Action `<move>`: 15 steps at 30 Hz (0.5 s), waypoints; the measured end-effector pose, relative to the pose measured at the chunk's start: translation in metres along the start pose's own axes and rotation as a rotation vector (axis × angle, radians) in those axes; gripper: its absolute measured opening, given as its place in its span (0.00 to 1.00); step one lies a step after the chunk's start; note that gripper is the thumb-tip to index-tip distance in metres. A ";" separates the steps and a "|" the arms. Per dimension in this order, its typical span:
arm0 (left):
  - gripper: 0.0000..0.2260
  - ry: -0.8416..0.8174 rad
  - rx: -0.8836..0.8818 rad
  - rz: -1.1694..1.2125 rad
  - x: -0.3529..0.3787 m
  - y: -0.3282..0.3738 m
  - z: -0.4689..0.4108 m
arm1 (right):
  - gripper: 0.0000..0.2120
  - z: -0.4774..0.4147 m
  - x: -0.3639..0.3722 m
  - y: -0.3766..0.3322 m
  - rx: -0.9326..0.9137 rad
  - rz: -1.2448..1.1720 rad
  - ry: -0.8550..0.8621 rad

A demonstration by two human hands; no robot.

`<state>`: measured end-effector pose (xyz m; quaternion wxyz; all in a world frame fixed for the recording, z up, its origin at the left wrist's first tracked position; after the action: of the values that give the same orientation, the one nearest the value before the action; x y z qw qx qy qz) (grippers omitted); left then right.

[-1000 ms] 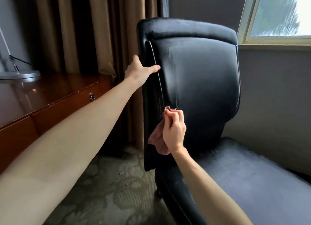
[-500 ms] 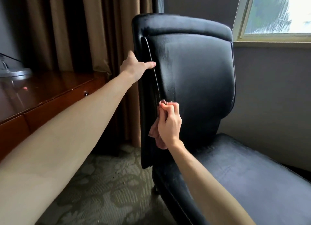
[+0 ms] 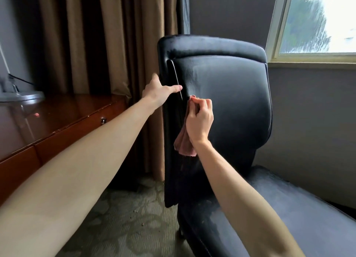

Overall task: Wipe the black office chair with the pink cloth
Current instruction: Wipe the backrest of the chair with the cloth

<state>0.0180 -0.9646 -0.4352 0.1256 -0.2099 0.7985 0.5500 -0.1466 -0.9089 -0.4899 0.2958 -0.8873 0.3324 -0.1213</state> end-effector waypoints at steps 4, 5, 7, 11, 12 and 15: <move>0.52 -0.029 0.011 0.093 -0.004 -0.011 -0.014 | 0.10 -0.015 0.004 -0.005 -0.062 0.017 -0.015; 0.51 -0.031 0.014 0.111 -0.004 -0.014 -0.017 | 0.11 -0.008 0.003 -0.004 -0.096 0.020 -0.032; 0.48 -0.037 0.023 0.138 -0.005 -0.009 -0.014 | 0.12 0.008 -0.002 0.001 -0.153 0.023 -0.054; 0.37 -0.057 0.047 0.138 -0.005 0.003 -0.007 | 0.09 0.003 0.000 -0.008 -0.213 0.041 -0.047; 0.36 -0.057 0.053 0.145 -0.004 0.003 -0.010 | 0.09 -0.005 0.005 -0.016 -0.231 0.042 -0.055; 0.33 -0.043 0.049 0.152 -0.004 0.002 -0.011 | 0.09 -0.028 0.026 -0.044 -0.330 0.073 -0.111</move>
<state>0.0211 -0.9732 -0.4278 0.1059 -0.1339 0.8224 0.5427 -0.1156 -0.9113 -0.4407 0.1681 -0.9165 0.3631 -0.0048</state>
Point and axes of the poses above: each hand's wrist, its own z-axis away from the middle knuckle, its own x-axis out of the palm, y = z × x, the point moved 8 cm from there along -z, towards the middle knuckle, and after that the axes turned 2 degrees about -y, right-handed, at the moved point
